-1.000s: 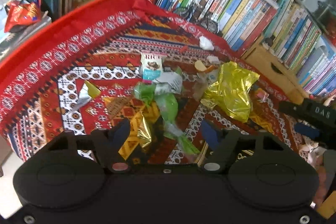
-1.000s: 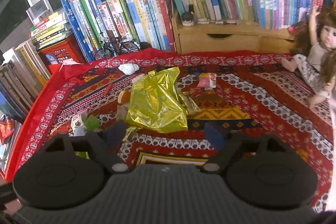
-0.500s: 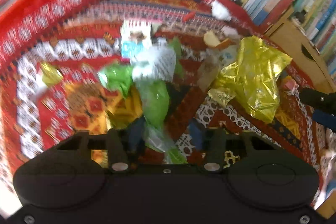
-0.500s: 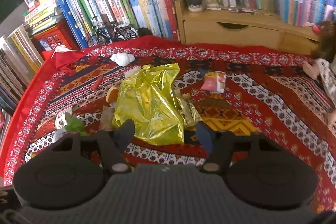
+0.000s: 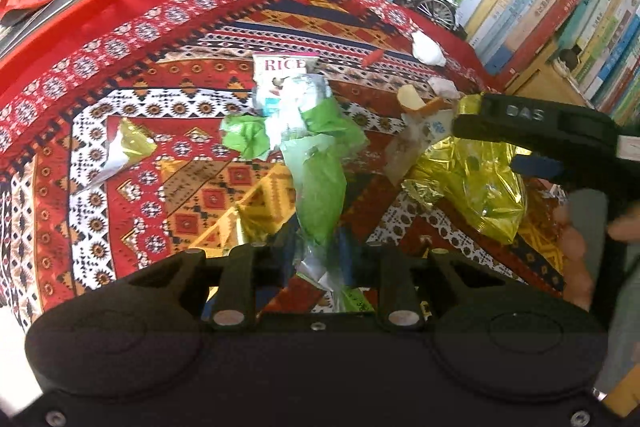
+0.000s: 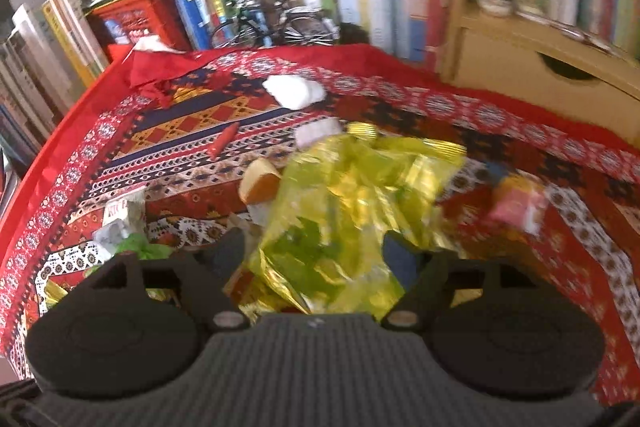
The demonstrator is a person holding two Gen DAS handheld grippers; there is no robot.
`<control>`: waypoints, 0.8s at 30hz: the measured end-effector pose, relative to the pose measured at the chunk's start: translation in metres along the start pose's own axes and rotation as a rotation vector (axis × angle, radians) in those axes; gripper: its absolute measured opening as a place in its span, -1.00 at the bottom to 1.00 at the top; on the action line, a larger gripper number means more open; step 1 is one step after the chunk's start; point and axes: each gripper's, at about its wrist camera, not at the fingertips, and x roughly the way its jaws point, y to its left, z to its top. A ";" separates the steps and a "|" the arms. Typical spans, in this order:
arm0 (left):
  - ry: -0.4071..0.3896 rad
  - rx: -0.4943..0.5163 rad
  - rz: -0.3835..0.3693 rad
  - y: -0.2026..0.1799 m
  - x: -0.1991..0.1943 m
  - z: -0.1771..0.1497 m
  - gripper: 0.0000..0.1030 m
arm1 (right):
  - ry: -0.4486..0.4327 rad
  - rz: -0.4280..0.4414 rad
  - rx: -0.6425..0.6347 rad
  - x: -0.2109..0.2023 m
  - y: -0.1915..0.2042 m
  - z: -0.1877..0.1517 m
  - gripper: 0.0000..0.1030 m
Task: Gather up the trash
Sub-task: 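Grasp the green plastic wrapper with the left tool while the right tool grasps the gold foil bag, then lift the green wrapper with the left tool while the right tool lifts the gold bag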
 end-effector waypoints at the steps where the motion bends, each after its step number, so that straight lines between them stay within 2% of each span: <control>1: -0.002 -0.005 0.004 0.003 -0.001 0.000 -0.58 | 0.006 -0.003 -0.005 0.005 0.001 0.001 0.74; 3: -0.006 -0.005 0.019 0.005 -0.002 -0.001 -0.58 | 0.038 -0.015 0.003 0.014 0.002 0.003 0.62; 5: -0.011 -0.006 0.028 0.008 -0.004 -0.001 -0.58 | 0.069 -0.018 0.028 0.019 -0.001 0.003 0.12; 6: -0.015 -0.008 0.026 0.008 -0.005 -0.002 -0.58 | 0.073 -0.013 0.041 0.019 -0.002 0.002 0.06; 8: -0.022 -0.012 0.022 0.009 -0.007 -0.001 -0.58 | 0.068 -0.003 0.037 0.013 -0.003 -0.001 -0.25; 11: -0.032 -0.004 0.019 0.007 -0.010 0.000 -0.58 | 0.059 -0.011 0.041 0.003 -0.005 -0.005 -0.52; 14: -0.045 0.010 0.007 0.002 -0.015 0.000 -0.58 | 0.030 -0.016 0.038 -0.011 -0.006 -0.008 -0.69; 16: -0.053 0.021 0.003 -0.002 -0.019 0.000 -0.58 | 0.012 -0.015 0.036 -0.022 -0.007 -0.011 -0.73; 24: -0.091 0.029 -0.013 -0.007 -0.043 -0.008 -0.58 | 0.007 0.026 0.043 -0.061 -0.009 -0.028 -0.79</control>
